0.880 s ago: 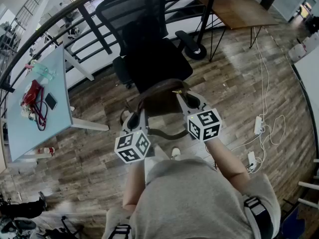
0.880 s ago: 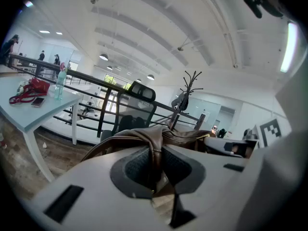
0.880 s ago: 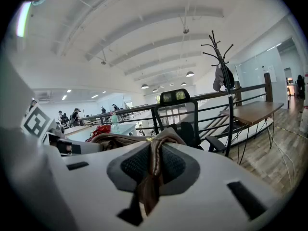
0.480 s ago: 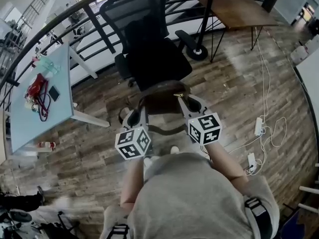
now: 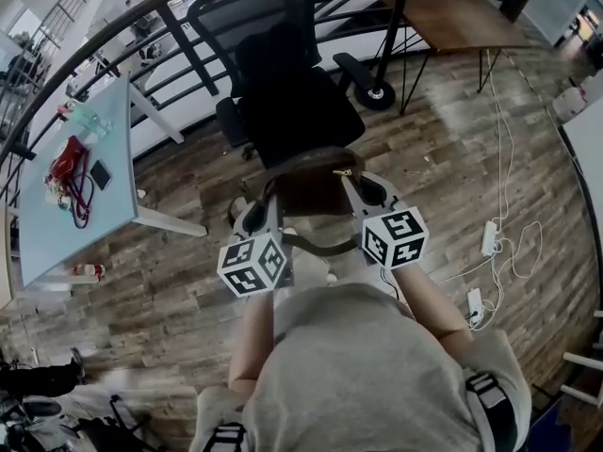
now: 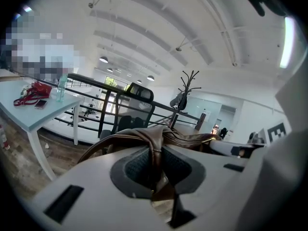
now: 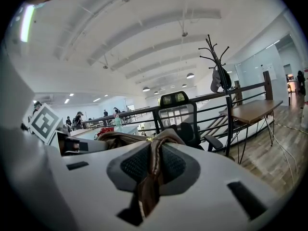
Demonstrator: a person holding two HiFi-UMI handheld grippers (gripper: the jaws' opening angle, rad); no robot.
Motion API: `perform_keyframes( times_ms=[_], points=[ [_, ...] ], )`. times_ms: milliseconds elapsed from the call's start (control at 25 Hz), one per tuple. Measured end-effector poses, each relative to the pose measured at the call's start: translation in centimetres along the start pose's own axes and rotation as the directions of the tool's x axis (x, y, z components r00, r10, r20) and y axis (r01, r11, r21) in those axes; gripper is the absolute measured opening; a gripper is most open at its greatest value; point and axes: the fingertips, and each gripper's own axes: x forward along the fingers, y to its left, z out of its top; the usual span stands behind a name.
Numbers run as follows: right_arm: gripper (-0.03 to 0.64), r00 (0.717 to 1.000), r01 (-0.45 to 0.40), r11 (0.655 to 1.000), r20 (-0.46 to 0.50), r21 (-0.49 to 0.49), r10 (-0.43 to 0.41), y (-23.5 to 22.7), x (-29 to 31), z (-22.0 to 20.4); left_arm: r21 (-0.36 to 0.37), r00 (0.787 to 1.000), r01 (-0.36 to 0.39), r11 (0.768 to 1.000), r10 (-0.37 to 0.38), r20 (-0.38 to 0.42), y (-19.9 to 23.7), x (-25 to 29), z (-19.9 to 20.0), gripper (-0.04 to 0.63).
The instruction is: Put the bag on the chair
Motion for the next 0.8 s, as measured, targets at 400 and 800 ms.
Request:
perform_keyframes(
  times_ms=[400, 800],
  points=[
    [0.035, 0.999, 0.035, 0.999, -0.026, 0.019, -0.034, -3.2, 7.5, 1.0, -0.024, 0.999, 0.02, 1.0, -0.021, -0.027, 3.2, 7.3, 2.1, 0.048],
    [0.035, 0.997, 0.072, 0.996, -0.035, 0.048, -0.071, -6.2, 17.8, 4.4, -0.014, 0.997, 0.058, 0.998, -0.058, -0.052, 7.9, 16.6, 7.4, 0.048]
  ],
)
